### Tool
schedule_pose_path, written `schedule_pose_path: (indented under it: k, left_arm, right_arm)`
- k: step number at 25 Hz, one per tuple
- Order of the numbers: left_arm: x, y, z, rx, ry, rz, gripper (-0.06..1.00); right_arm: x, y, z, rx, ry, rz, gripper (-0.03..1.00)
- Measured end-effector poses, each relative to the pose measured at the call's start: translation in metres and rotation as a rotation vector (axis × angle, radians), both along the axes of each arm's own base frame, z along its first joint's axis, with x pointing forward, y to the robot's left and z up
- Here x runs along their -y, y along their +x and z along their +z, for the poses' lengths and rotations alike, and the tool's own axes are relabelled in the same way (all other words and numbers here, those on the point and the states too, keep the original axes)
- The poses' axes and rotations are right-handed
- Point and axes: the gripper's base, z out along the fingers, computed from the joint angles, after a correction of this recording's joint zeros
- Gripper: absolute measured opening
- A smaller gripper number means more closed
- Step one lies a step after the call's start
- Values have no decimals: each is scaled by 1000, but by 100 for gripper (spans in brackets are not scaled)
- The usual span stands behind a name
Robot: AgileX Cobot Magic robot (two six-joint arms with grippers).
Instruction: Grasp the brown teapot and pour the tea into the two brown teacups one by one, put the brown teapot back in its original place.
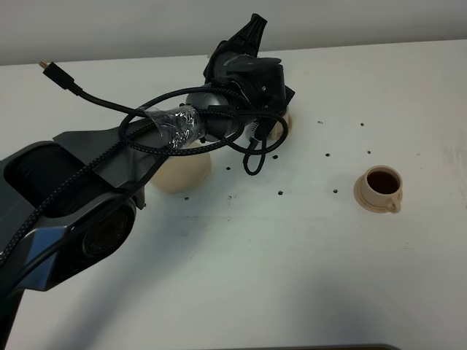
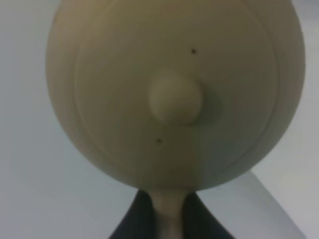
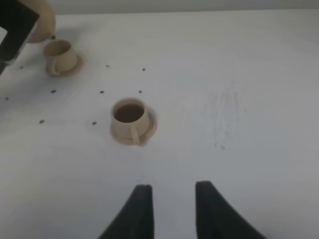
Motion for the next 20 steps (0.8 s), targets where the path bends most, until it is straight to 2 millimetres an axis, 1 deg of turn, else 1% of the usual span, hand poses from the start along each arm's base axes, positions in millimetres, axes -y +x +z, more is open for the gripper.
schedule_pose_path:
  k: [9,15,20]
  left_arm:
    - [3,0,3,31,36,-30,13]
    - [3,0,3,12,104,-68,13]
    - [3,0,3,8,118,-76,13]
  right_arm:
    - [0,0,0,0,0,0,20]
    - [0,0,0,0,0,0,20]
    - [0,0,0,0,0,0,20]
